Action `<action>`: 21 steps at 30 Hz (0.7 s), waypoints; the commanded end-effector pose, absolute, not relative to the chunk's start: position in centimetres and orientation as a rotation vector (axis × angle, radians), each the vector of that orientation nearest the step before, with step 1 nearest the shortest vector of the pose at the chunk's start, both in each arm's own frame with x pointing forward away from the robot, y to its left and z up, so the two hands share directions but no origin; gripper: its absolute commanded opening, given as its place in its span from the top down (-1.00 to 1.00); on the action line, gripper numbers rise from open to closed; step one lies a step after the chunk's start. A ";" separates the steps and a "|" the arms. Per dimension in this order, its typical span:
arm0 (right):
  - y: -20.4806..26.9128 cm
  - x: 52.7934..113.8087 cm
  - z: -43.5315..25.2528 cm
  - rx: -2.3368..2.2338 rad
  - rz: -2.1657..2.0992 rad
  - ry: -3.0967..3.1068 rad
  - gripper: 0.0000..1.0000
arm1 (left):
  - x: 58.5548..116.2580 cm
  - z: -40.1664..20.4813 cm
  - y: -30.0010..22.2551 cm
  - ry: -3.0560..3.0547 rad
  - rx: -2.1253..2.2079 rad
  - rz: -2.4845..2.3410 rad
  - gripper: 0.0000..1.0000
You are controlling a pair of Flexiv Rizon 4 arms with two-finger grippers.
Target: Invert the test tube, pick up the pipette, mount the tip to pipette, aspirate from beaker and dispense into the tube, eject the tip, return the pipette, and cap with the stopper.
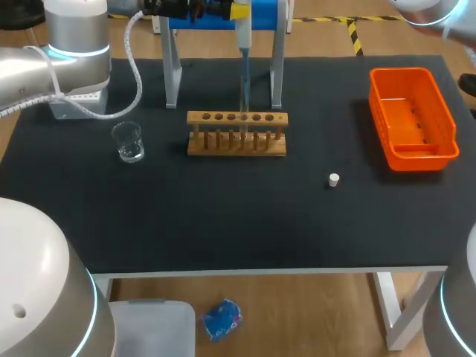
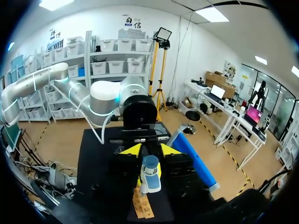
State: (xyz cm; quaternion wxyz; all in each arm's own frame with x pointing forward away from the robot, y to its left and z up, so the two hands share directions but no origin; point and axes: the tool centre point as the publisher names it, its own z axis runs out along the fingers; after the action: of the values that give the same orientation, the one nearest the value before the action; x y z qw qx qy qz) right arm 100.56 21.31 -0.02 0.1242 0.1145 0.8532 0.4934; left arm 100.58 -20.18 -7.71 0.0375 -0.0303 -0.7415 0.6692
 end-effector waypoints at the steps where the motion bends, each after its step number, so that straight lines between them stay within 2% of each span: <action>1: 20.1 99.5 1.0 0.321 1.452 2.464 -1.00 | 100.5 -7.6 -20.2 -2.278 -0.091 2.052 1.00; 9: 15.7 97.8 1.2 0.198 1.534 2.379 -1.00 | 100.5 -7.6 -20.2 -2.278 -0.091 2.052 1.00; 21: 8.5 97.2 -8.2 0.132 1.641 2.371 -1.00 | 100.5 -7.6 -20.2 -2.278 -0.091 2.052 1.00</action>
State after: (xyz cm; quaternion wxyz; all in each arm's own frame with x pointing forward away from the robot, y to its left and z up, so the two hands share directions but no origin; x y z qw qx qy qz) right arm 97.71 10.87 -5.18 0.1314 0.0509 0.8376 0.5278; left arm 100.56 -20.18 -7.70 0.0377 -0.0304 -0.7418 0.6689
